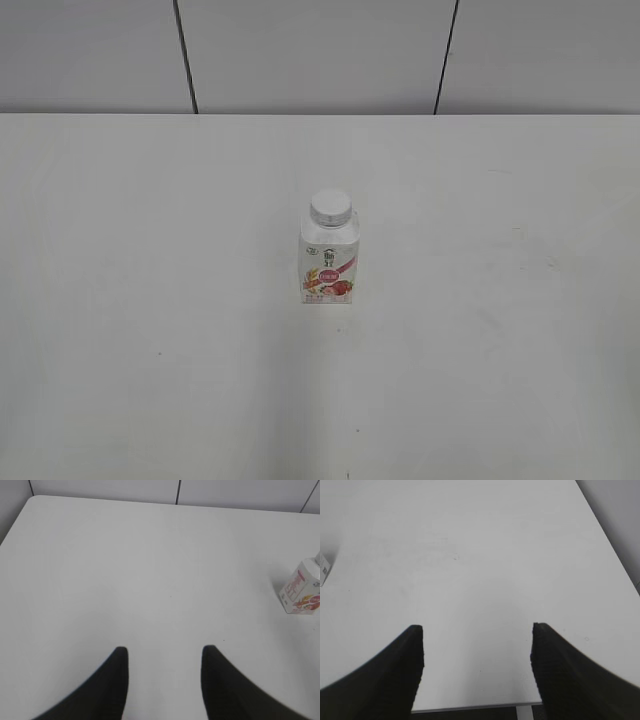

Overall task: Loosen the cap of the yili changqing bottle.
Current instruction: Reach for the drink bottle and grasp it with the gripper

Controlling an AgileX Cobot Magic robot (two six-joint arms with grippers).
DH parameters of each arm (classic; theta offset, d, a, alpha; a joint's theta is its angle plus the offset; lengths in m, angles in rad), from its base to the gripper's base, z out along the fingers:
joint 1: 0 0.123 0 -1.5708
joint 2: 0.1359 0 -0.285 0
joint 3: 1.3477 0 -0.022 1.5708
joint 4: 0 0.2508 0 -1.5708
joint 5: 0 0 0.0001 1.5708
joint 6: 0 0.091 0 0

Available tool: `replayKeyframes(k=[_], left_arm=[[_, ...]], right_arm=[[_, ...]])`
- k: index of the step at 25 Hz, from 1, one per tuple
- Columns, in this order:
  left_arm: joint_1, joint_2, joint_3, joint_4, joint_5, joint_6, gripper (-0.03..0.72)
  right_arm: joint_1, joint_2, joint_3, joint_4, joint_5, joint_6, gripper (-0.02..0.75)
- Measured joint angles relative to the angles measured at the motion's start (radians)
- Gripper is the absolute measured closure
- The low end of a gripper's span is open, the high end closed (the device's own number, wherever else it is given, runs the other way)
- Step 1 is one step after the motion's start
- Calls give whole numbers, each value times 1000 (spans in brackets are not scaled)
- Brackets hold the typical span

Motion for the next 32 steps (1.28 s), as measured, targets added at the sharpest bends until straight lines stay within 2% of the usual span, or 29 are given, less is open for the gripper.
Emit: replayKeyframes(k=[32], left_arm=[[0, 0, 0, 0, 0, 0, 379]], right_arm=[[0, 0, 0, 0, 0, 0, 209]])
